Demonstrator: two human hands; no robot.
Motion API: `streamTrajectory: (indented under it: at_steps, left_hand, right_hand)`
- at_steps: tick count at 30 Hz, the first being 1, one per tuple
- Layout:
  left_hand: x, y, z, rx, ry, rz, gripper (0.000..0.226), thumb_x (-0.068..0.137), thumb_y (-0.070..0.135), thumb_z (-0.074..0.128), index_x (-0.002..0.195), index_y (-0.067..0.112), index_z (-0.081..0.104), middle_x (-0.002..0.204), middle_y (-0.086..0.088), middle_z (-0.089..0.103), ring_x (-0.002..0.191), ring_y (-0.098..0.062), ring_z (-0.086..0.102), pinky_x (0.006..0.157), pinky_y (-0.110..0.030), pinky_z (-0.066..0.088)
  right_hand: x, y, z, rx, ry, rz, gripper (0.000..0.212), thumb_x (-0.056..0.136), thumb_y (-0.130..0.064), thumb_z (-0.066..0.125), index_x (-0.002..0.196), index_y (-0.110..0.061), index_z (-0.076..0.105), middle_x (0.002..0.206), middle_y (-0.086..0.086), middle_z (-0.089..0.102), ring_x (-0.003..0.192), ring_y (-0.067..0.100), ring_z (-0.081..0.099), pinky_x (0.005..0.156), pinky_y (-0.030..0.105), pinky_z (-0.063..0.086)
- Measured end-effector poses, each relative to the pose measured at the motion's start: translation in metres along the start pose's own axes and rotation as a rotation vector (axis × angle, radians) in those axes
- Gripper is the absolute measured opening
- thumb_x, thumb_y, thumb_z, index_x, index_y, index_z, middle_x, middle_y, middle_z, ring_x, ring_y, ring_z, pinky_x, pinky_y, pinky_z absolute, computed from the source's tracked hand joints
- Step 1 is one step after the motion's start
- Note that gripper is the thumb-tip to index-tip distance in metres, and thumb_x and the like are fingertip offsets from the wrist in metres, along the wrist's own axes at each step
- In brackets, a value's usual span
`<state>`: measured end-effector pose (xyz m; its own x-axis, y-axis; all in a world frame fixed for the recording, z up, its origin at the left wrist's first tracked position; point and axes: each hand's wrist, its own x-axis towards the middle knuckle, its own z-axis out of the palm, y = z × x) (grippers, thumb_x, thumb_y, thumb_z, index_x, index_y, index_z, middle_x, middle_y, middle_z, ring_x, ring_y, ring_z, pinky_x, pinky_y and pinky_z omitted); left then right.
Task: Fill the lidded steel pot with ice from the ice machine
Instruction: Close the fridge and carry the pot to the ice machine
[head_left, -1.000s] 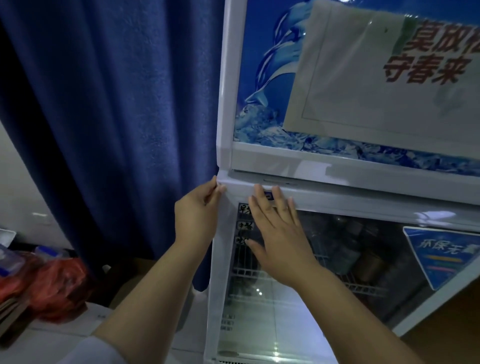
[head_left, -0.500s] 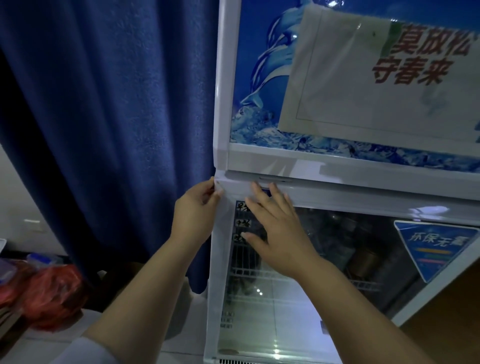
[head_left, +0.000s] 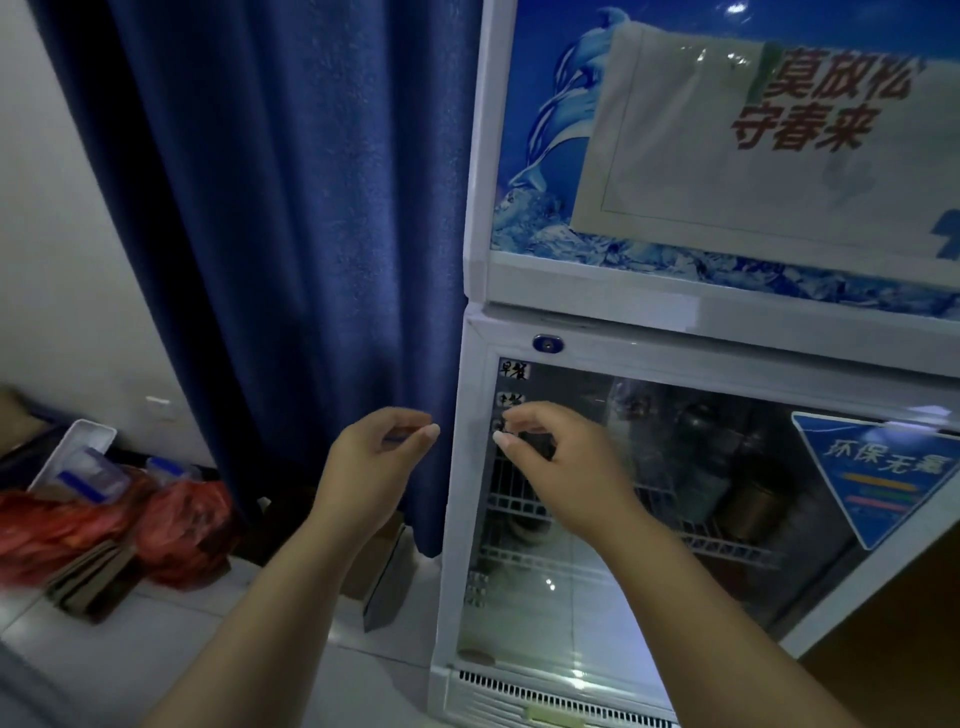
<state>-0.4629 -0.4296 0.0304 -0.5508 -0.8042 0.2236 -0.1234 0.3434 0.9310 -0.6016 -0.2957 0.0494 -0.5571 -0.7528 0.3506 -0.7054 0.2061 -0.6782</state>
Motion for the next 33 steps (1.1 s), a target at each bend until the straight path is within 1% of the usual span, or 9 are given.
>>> streamTrajectory:
  at_steps: [4, 7, 12, 17, 19, 22, 27, 31, 33]
  left_hand:
    - [-0.042, -0.005, -0.019, -0.048, 0.072, -0.058, 0.010, 0.085, 0.028, 0.065, 0.095, 0.027, 0.068, 0.088, 0.008, 0.070, 0.085, -0.007, 0.066, 0.079, -0.032, 0.055]
    - [-0.072, -0.009, -0.031, -0.121, 0.159, -0.123, 0.006, 0.083, 0.026, 0.067, 0.089, 0.027, 0.070, 0.084, 0.005, 0.072, 0.082, -0.011, 0.068, 0.080, -0.038, 0.056]
    - [-0.119, -0.014, -0.055, -0.133, 0.265, -0.125, 0.007, 0.084, 0.024, 0.066, 0.086, 0.029, 0.070, 0.081, 0.007, 0.072, 0.083, -0.013, 0.068, 0.071, -0.027, 0.053]
    - [-0.153, -0.015, -0.086, -0.094, 0.358, -0.140, 0.006, 0.084, 0.028, 0.065, 0.086, 0.033, 0.068, 0.081, 0.009, 0.071, 0.082, -0.013, 0.068, 0.077, -0.036, 0.054]
    - [-0.164, -0.012, -0.099, -0.066, 0.395, -0.129, 0.006, 0.084, 0.030, 0.064, 0.086, 0.034, 0.068, 0.083, 0.009, 0.071, 0.083, -0.011, 0.067, 0.075, -0.033, 0.053]
    - [-0.178, -0.009, -0.119, -0.090, 0.480, -0.131, 0.006, 0.085, 0.024, 0.064, 0.086, 0.028, 0.069, 0.081, 0.003, 0.071, 0.079, -0.011, 0.068, 0.070, -0.029, 0.050]
    - [-0.196, -0.012, -0.156, -0.051, 0.609, -0.158, 0.007, 0.085, 0.021, 0.065, 0.083, 0.027, 0.068, 0.077, 0.003, 0.071, 0.079, -0.018, 0.067, 0.069, -0.031, 0.051]
    - [-0.210, -0.013, -0.191, -0.009, 0.703, -0.159, 0.011, 0.085, 0.020, 0.064, 0.080, 0.030, 0.067, 0.075, 0.010, 0.072, 0.076, -0.010, 0.068, 0.068, -0.030, 0.053]
    - [-0.216, -0.014, -0.210, 0.017, 0.744, -0.154, 0.008, 0.085, 0.021, 0.064, 0.081, 0.028, 0.067, 0.075, 0.007, 0.072, 0.075, -0.010, 0.068, 0.068, -0.029, 0.054]
  right_hand:
    - [-0.024, -0.006, 0.011, 0.137, -0.077, 0.028, 0.012, 0.088, -0.033, 0.064, 0.100, -0.030, 0.066, 0.098, -0.016, 0.066, 0.094, 0.001, 0.060, 0.089, 0.030, 0.051]
    - [-0.042, -0.014, 0.019, 0.210, -0.126, 0.022, 0.007, 0.088, -0.031, 0.065, 0.094, -0.033, 0.064, 0.093, -0.017, 0.066, 0.089, -0.003, 0.059, 0.084, 0.024, 0.049]
    - [-0.064, -0.029, 0.038, 0.300, -0.219, 0.008, 0.007, 0.087, -0.033, 0.066, 0.094, -0.032, 0.066, 0.089, -0.017, 0.067, 0.084, -0.006, 0.060, 0.080, 0.022, 0.050]
    - [-0.079, -0.052, 0.058, 0.360, -0.324, -0.023, 0.008, 0.086, -0.036, 0.066, 0.094, -0.034, 0.068, 0.089, -0.017, 0.068, 0.084, -0.007, 0.061, 0.069, 0.009, 0.045]
    - [-0.082, -0.063, 0.065, 0.385, -0.364, -0.038, 0.008, 0.086, -0.035, 0.066, 0.095, -0.034, 0.067, 0.088, -0.018, 0.068, 0.084, -0.008, 0.061, 0.067, 0.007, 0.045]
    - [-0.084, -0.081, 0.077, 0.439, -0.417, -0.068, 0.008, 0.087, -0.031, 0.067, 0.095, -0.031, 0.067, 0.087, -0.015, 0.068, 0.082, -0.009, 0.060, 0.066, 0.004, 0.044]
    - [-0.086, -0.115, 0.104, 0.468, -0.514, -0.124, 0.005, 0.086, -0.034, 0.066, 0.092, -0.034, 0.066, 0.087, -0.015, 0.068, 0.084, -0.009, 0.059, 0.070, 0.007, 0.047]
    - [-0.085, -0.144, 0.133, 0.477, -0.581, -0.173, 0.008, 0.086, -0.035, 0.066, 0.093, -0.032, 0.068, 0.089, -0.015, 0.069, 0.085, -0.006, 0.060, 0.073, 0.011, 0.049]
    - [-0.085, -0.160, 0.149, 0.496, -0.609, -0.200, 0.009, 0.086, -0.034, 0.066, 0.095, -0.031, 0.069, 0.090, -0.015, 0.068, 0.085, -0.006, 0.060, 0.071, 0.010, 0.048]
